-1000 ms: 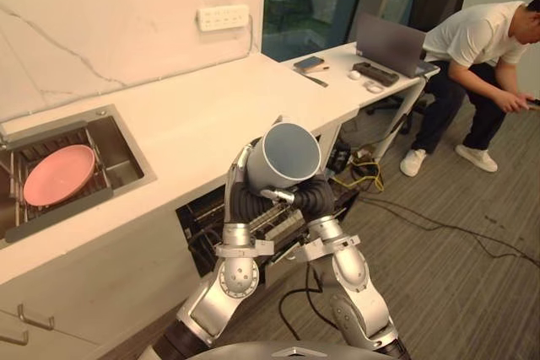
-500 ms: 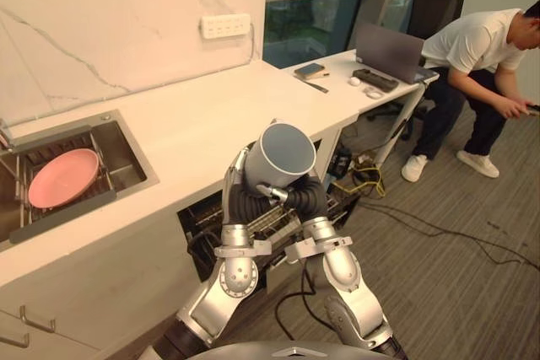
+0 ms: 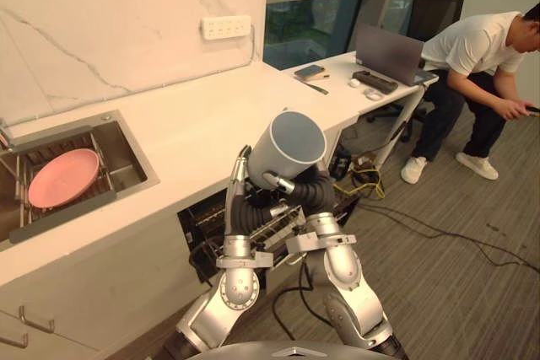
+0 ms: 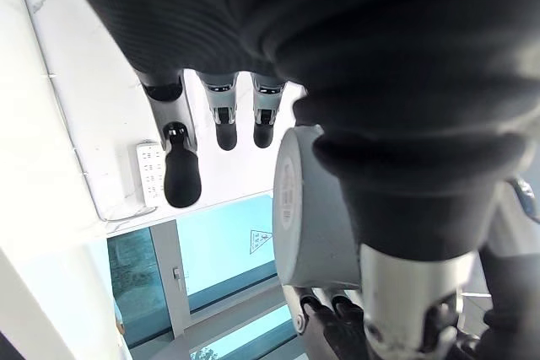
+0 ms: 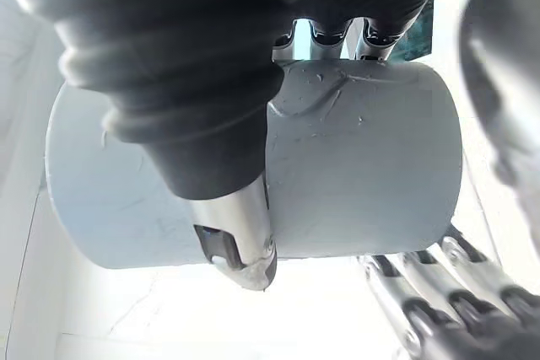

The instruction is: Walk over to the sink, pick up the cup, carry it to the dishwasher, place the cup inside the dishwasher, then close the dishwasher door

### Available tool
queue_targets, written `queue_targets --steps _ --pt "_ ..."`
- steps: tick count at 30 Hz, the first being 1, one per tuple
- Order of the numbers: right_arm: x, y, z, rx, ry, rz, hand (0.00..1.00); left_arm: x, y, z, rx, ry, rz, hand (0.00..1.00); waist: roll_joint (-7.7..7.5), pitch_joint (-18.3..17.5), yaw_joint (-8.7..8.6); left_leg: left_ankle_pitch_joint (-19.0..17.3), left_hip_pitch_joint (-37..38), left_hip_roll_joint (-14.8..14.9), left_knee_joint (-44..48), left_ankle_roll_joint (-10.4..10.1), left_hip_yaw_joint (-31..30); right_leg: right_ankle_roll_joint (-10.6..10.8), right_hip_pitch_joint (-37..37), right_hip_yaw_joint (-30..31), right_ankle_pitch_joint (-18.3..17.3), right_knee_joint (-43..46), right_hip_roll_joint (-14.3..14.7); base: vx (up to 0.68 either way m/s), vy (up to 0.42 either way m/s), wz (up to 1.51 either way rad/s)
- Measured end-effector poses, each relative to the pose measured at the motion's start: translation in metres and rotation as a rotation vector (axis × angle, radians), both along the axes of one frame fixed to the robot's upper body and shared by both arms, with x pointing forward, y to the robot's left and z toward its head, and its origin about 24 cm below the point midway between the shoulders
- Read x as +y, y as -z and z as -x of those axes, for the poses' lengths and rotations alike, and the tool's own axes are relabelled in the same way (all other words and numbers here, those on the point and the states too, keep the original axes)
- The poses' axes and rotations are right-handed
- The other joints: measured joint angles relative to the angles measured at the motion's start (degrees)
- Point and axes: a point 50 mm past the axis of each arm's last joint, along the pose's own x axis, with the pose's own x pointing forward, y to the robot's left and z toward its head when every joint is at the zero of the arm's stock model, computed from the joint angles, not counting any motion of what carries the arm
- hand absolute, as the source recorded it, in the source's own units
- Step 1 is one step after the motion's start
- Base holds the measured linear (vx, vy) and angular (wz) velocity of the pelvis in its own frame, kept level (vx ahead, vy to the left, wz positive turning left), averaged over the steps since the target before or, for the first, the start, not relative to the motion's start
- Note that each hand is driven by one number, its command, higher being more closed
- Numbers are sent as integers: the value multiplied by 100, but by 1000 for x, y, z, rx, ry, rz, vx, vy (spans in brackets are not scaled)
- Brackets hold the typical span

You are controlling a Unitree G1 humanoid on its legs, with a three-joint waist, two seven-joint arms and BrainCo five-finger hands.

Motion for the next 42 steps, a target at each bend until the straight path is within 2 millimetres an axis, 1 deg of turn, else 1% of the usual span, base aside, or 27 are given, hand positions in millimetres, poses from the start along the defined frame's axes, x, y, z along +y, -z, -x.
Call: queue_targets --steps 4,7,10,13,14,15,16,18,19,20,21,23,24,25,26,27,29,30,32,34,36,37,38,39,40,41,42 --pt "-9 -3 -3 -7 73 -40 100 2 3 -1 20 -8 6 0 3 -1 27 -1 -25 -4 0 1 -22 1 -2 -31 0 1 -1 0 0 2" --pt "-15 -4 -4 -10 110 -52 100 8 4 -3 28 -39 13 0 4 0 26 -1 -27 -7 0 1 -35 1 9 -61 -2 6 -4 0 0 4" --pt "-21 -3 -6 0 156 -60 100 17 7 -5 49 -85 28 0 5 2 26 0 -27 -8 0 1 -54 0 28 -103 -3 8 -5 0 -2 5" --pt "-32 -2 -7 4 206 -57 100 28 11 -5 72 -131 35 0 7 5 43 8 -49 -13 0 1 -96 0 31 -140 -5 5 -8 -2 -8 6" --pt "-36 -1 -7 7 222 -55 100 32 13 -5 80 -149 41 0 7 16 58 14 -61 -15 0 3 -116 0 30 -153 -5 3 -7 -9 -10 8" --pt "-43 2 -7 21 254 -49 100 42 16 -6 109 -174 76 0 11 50 75 22 -81 -17 0 1 -153 0 25 -173 -5 0 -8 -13 -13 9" --pt "-47 3 -7 28 269 -47 100 46 18 -5 121 -183 92 0 14 67 80 30 -101 -19 0 0 -171 0 18 -190 -5 -1 -9 -45 -16 16" --pt "-64 15 -9 77 339 -34 100 62 22 -7 153 -225 132 0 29 173 93 60 -336 -20 1 18 -290 -16 -103 -315 -13 5 -8 -64 -13 26" --pt "-69 19 -11 95 359 -31 100 66 22 -7 151 -235 140 0 29 227 101 72 -398 -20 1 18 -331 -17 -147 -348 -12 7 -4 -59 -16 34" --pt "-79 27 -12 136 399 -21 100 74 22 -8 147 -259 158 0 44 372 119 131 -526 -15 1 25 -373 -17 -218 -451 -11 15 1 -62 -15 30" --pt "-83 31 -13 155 416 -15 100 78 22 -8 146 -272 164 0 54 448 130 141 -590 -11 1 22 -396 -17 -262 -468 -10 18 10 -67 -17 37" --pt "-98 44 -15 217 464 -29 100 96 27 -8 163 -335 172 0 108 773 205 241 -828 -12 2 14 -502 -24 -445 -525 17 18 40 -29 -14 33" --pt "-101 46 -16 228 470 -31 100 99 29 -8 169 -348 167 0 121 840 224 283 -900 -11 3 26 -508 -43 -497 -569 41 27 39 0 -14 30" --pt "-104 50 -20 248 471 -32 100 106 31 -6 174 -371 161 0 137 1026 252 351 -994 -18 4 -1 -557 -51 -539 -628 72 26 43 14 -18 25" --pt "-106 55 -23 274 464 -17 100 110 35 -2 183 -378 148 0 142 1123 300 389 -1098 -34 5 3 -628 -61 -613 -684 85 30 40 24 -22 29" --pt "-107 58 -24 287 462 -10 100 111 34 -2 166 -366 141 0 149 1169 314 399 -1138 -49 5 7 -671 -56 -624 -739 91 33 33 43 -21 34" --pt "-111 72 -30 346 465 -5 100 110 34 0 145 -312 133 0 214 1257 391 444 -1212 -117 6 59 -823 -43 -642 -895 53 126 -37 70 -5 38" --pt "-112 76 -31 362 463 -1 100 109 35 0 144 -302 135 0 232 1269 419 425 -1211 -128 6 60 -828 -41 -641 -900 40 147 -54 76 8 19" --pt "-111 86 -37 408 454 10 100 106 38 1 136 -250 133 0 292 1305 530 411 -1201 -171 6 72 -884 -20 -635 -924 13 197 -104 57 5 11" --pt "-111 90 -42 428 433 28 100 105 39 1 131 -206 134 0 374 1388 544 375 -1184 -211 5 60 -985 6 -573 -1019 -30 232 -136 32 -4 22" --pt "-116 92 -54 448 412 74 100 105 38 0 118 -157 133 0 461 1530 592 356 -1242 -234 5 89 -1098 29 -560 -1114 -109 304 -159 -35 -13 23" --pt "-118 90 -58 447 412 84 100 107 42 0 142 -162 136 0 496 1566 601 356 -1263 -237 5 89 -1126 32 -565 -1150 -114 311 -159 -45 -21 21" --pt "-121 86 -69 447 397 106 100 116 67 4 268 -208 127 0 535 1674 606 357 -1267 -234 5 87 -1138 43 -588 -1204 -134 324 -162 2 -18 16" --pt "-123 81 -80 444 387 123 100 125 96 14 430 -265 118 0 543 1810 606 362 -1283 -228 5 82 -1140 48 -600 -1252 -141 330 -161 12 -18 13" --pt "-124 78 -84 443 385 131 100 130 110 21 510 -293 115 0 534 1883 614 370 -1302 -226 6 83 -1143 44 -614 -1267 -148 345 -161 15 -23 16" --pt "-126 75 -91 452 380 146 100 135 128 32 617 -325 118 0 514 1960 648 409 -1410 -226 7 90 -1165 26 -721 -1299 -174 425 -169 31 -26 25" --pt "-132 73 -96 469 388 149 100 137 136 40 668 -335 129 0 503 2058 711 433 -1488 -246 8 88 -1243 32 -781 -1381 -213 513 -201 45 -25 32"
